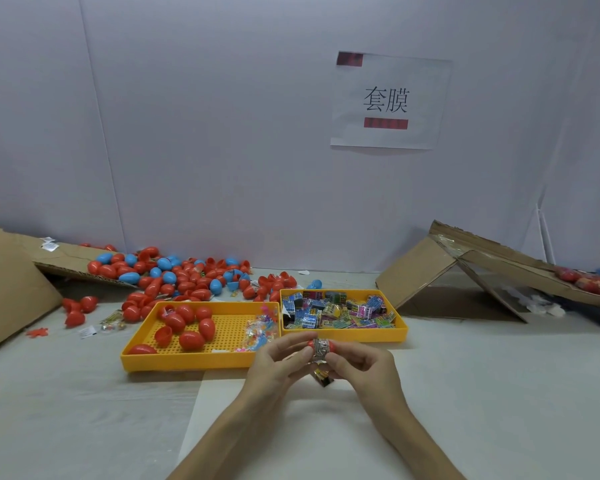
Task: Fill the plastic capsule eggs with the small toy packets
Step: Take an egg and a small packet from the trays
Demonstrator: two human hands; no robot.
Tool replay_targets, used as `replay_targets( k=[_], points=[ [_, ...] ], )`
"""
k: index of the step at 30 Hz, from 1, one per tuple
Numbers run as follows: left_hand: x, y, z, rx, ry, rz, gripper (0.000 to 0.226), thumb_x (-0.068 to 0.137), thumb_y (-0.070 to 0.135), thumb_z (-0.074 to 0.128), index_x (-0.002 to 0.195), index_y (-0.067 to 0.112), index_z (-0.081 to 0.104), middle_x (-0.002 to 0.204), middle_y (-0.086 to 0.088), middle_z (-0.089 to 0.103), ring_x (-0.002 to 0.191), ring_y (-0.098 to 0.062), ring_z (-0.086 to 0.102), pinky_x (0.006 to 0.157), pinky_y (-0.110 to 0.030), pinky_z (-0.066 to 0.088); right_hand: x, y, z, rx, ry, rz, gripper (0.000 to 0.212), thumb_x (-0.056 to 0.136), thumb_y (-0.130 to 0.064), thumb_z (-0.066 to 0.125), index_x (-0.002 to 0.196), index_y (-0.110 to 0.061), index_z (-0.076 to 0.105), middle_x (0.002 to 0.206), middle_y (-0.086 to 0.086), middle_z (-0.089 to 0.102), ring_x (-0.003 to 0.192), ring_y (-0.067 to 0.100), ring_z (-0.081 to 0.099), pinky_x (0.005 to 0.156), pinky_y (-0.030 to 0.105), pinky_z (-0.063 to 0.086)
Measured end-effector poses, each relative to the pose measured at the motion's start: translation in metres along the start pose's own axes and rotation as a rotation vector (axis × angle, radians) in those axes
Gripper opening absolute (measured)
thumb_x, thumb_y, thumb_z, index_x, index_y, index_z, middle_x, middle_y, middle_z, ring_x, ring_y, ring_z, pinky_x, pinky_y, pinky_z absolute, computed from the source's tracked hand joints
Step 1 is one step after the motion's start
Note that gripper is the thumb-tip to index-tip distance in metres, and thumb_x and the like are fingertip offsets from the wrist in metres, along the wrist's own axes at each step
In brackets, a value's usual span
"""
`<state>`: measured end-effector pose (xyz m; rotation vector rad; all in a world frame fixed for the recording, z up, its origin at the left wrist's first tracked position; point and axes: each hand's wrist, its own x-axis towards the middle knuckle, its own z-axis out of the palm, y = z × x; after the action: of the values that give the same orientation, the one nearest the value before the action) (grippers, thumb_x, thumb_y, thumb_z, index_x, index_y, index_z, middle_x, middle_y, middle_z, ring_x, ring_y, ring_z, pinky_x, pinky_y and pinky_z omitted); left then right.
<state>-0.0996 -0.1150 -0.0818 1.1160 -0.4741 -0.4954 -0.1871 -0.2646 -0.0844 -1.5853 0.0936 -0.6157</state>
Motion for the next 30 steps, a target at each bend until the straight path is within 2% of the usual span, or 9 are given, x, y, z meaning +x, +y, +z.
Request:
replay_targets(
  k=[6,9,11,15,18,21,25,27,30],
  points=[
    [0.0015,-0.0037,0.0000,0.056,0.050,0.046,0.026,0.078,0.005,0.078,0.101,0.017,0.081,0.106,-0.012,0.077,0.103,-0.027,0.073,0.081,-0.029,0.059,0.0009,0.0045,-0.0005,-0.051,0.052,-0.031,0.032,0.085,-0.004,0.077,0.113,-0.019,0.075,0.100,-0.001,0.078,0.088,0.021,0.076,0.075,0.032,0.062],
    [0.0025,-0.0049,-0.0017,0.187,0.083,0.085,0.030,0.081,0.000,0.078,0.104,0.018,0.079,0.105,-0.005,0.078,0.102,-0.021,0.073,0.080,-0.025,0.058,0.0021,0.0048,-0.0036,-0.085,0.109,-0.072,0.020,0.083,-0.005,0.080,0.091,-0.023,0.080,0.093,-0.001,0.078,0.083,0.021,0.076,0.071,0.032,0.061],
    [0.0024,-0.0051,-0.0025,0.222,0.087,0.097,0.030,0.080,-0.001,0.080,0.104,0.016,0.077,0.103,-0.005,0.078,0.100,-0.022,0.074,0.082,-0.028,0.059,0.0024,0.0059,-0.0045,-0.098,0.095,-0.080,0.020,0.083,-0.003,0.079,0.081,-0.023,0.080,0.090,0.000,0.078,0.083,0.021,0.075,0.071,0.031,0.060],
    [0.0010,-0.0048,-0.0020,0.244,0.083,0.115,0.029,0.076,-0.002,0.082,0.098,0.016,0.076,0.101,-0.005,0.077,0.098,-0.021,0.073,0.086,-0.034,0.059,0.0032,0.0064,-0.0039,-0.090,0.078,-0.028,0.016,0.083,-0.008,0.081,0.085,-0.024,0.081,0.091,0.001,0.078,0.087,0.021,0.075,0.076,0.032,0.060],
    [0.0005,-0.0047,-0.0011,0.284,0.065,0.147,0.031,0.075,-0.003,0.082,0.100,0.013,0.074,0.101,-0.004,0.076,0.099,-0.018,0.072,0.083,-0.028,0.057,0.0041,0.0069,-0.0054,-0.089,0.082,0.011,0.011,0.082,-0.011,0.082,0.087,-0.021,0.081,0.092,0.001,0.078,0.089,0.020,0.074,0.079,0.036,0.061],
    [0.0000,-0.0043,-0.0013,0.311,0.044,0.163,0.033,0.075,-0.006,0.082,0.101,0.012,0.074,0.102,0.000,0.077,0.100,-0.015,0.072,0.082,-0.022,0.055,0.0046,0.0058,-0.0060,-0.077,0.075,0.044,0.013,0.081,-0.008,0.082,0.082,-0.020,0.082,0.093,0.000,0.078,0.087,0.019,0.075,0.078,0.033,0.060],
    [-0.0008,-0.0018,-0.0024,0.329,-0.018,0.132,0.038,0.071,0.008,0.085,0.102,0.028,0.076,0.109,0.004,0.077,0.107,-0.012,0.070,0.085,-0.028,0.057,0.0048,0.0059,-0.0082,-0.023,0.019,0.138,0.015,0.086,-0.006,0.076,0.081,-0.019,0.080,0.095,0.002,0.078,0.090,0.020,0.074,0.074,0.028,0.058],
    [-0.0014,0.0002,-0.0027,0.355,-0.045,0.121,0.041,0.068,0.015,0.082,0.102,0.036,0.075,0.111,0.005,0.076,0.108,-0.012,0.070,0.089,-0.033,0.057,0.0052,0.0072,-0.0093,-0.001,-0.014,0.192,0.013,0.089,-0.005,0.072,0.082,-0.014,0.079,0.095,0.006,0.077,0.091,0.023,0.074,0.073,0.030,0.058],
    [-0.0018,0.0014,-0.0032,0.395,-0.041,0.118,0.041,0.066,0.017,0.082,0.101,0.038,0.074,0.110,0.006,0.076,0.108,-0.012,0.070,0.092,-0.038,0.057,0.0053,0.0092,-0.0096,-0.027,-0.047,0.198,0.010,0.092,-0.004,0.068,0.084,-0.007,0.074,0.094,0.011,0.077,0.092,0.029,0.074,0.074,0.035,0.060]
  ],
)
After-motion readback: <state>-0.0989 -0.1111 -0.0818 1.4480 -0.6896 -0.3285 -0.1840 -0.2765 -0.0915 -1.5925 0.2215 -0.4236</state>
